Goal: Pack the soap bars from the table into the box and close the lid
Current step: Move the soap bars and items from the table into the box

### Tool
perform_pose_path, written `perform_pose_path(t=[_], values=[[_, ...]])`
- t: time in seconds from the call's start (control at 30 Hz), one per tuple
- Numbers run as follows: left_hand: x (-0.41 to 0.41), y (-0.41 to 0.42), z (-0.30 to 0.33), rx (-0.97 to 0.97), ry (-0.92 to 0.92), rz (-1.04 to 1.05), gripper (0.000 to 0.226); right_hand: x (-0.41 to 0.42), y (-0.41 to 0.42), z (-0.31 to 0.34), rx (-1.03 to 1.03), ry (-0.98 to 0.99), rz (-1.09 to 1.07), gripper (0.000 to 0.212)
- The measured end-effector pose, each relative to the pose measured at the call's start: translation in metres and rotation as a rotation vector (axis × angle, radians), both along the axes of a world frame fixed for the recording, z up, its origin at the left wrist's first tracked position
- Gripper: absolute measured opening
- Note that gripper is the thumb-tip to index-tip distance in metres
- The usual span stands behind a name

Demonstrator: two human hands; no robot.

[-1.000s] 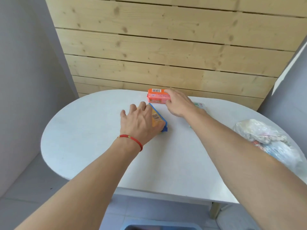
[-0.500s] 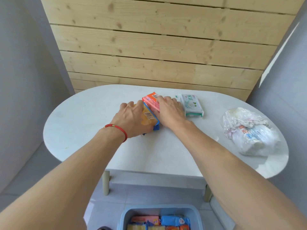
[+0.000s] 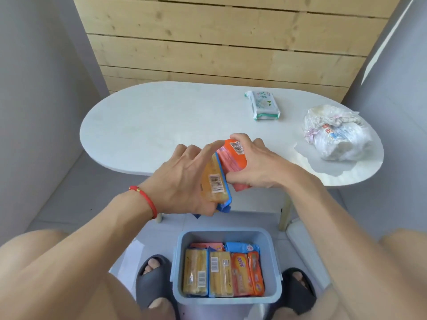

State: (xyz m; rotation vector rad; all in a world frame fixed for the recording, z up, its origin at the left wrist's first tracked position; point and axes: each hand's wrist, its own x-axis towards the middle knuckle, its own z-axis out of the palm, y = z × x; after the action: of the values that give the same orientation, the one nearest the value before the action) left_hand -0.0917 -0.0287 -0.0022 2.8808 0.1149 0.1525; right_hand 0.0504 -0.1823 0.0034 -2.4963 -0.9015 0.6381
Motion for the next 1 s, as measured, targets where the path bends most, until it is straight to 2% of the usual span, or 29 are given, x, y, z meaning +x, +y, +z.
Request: perform_pose_path(t=[0.1,0.17,0.23,0.33,0.43,0.53,0.6,0.73,0.87,1.0], values=[[-0.028,-0.015,-0.008,0.051,-0.018,-0.085,0.121,-0.024,-0.023,0.003,-0.028,-0.045,0.038,0.096],[-0.045,-0.024,-0.018,-0.040,0.010,-0.115,0.120,-0.042,-0.040,0.000,-0.012,-0.069,0.061,0.100],[-0.061,-0.035,-0.038,-0.117,0.051,-0.133,0.112,-0.062,-0.058,-0.006,0.039,-0.019,0.068,0.105],[-0.076,-0.050,-0.082,-0.056,0.191,-0.137,0.104,-0.094,-0.085,-0.034,0.069,0.065,0.002,0.104],[-0.077,-0.056,-0.135,-0.006,0.387,-0.125,0.098,-0.126,-0.101,-0.085,-0.097,0.157,-0.131,0.108],[-0.069,-0.058,-0.176,0.010,0.502,-0.050,0.103,-0.136,-0.090,-0.147,-0.334,0.240,-0.232,0.108],[-0.068,-0.060,-0.198,0.013,0.551,-0.017,0.108,-0.136,-0.074,-0.180,-0.421,0.251,-0.242,0.109],[-0.072,-0.054,-0.228,0.110,0.573,-0.030,0.111,-0.136,-0.053,-0.220,-0.362,0.254,-0.255,0.110],[-0.075,-0.045,-0.237,0.241,0.597,-0.060,0.114,-0.149,-0.049,-0.249,-0.354,0.242,-0.127,0.112],[-0.067,-0.029,-0.229,0.026,0.679,-0.030,0.106,-0.146,-0.059,-0.261,-0.256,0.267,-0.077,0.098]])
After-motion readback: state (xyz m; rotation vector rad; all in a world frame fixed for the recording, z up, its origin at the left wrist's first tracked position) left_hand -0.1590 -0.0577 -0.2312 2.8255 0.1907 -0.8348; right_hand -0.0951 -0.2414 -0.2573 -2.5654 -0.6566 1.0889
